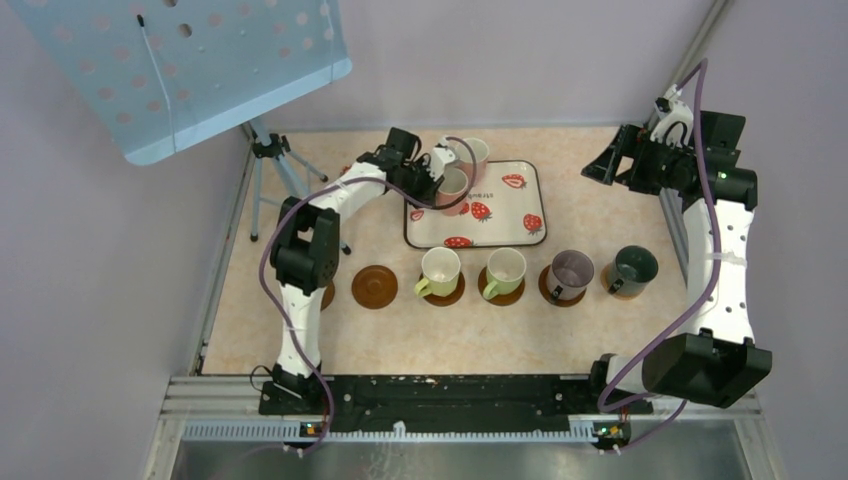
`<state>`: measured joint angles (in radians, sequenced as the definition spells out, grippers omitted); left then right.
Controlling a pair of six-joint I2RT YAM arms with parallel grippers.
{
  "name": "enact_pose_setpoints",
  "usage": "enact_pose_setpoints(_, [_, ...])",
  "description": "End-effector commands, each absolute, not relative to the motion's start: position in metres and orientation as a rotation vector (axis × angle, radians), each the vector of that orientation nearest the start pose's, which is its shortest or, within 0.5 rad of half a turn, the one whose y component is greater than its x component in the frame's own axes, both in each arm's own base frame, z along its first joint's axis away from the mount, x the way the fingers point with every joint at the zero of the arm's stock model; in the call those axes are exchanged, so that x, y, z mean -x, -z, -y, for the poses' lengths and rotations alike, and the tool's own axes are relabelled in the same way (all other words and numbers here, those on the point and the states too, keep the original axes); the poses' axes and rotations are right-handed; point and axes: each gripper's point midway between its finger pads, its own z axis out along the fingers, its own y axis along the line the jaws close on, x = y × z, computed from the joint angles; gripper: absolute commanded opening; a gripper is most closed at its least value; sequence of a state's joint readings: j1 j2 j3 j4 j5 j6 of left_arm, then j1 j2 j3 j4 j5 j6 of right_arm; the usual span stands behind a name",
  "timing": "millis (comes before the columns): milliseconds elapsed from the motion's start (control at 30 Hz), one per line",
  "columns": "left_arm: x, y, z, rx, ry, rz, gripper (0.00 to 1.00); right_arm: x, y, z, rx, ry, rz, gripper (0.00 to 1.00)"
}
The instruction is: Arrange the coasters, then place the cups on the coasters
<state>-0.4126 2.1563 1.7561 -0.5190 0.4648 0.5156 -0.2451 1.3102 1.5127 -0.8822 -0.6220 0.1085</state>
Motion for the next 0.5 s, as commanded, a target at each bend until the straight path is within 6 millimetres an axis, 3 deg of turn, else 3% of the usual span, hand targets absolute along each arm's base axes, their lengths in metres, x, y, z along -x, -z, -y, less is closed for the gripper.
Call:
enact_pose_setpoints(0, [-0.460, -0.133, 0.257, -1.118, 0.548, -2.007, 0.00, -0.342, -0.327, -0.022, -0.036, -0.607, -2.110, 0.89])
enact_pose_setpoints(200, [-0.445, -0.179, 0.236, -1.014, 0.472, -1.916, 0.00, -0.350, -0.330, -0.024, -0.025, -0.631, -2.096, 0.89])
enact_pose_setpoints(333, [-0.423, -0.194, 0.215, -0.948, 0.437, -1.916, 0.00, -0.357, -0.332, -0.025, -0.014, -0.653, -2.086, 0.89])
enact_pose_setpoints(467, [-0.389, -0.201, 0.191, -0.892, 0.422, -1.942, 0.00, -0.360, -0.328, -0.029, 0.004, -0.666, -2.084, 0.89])
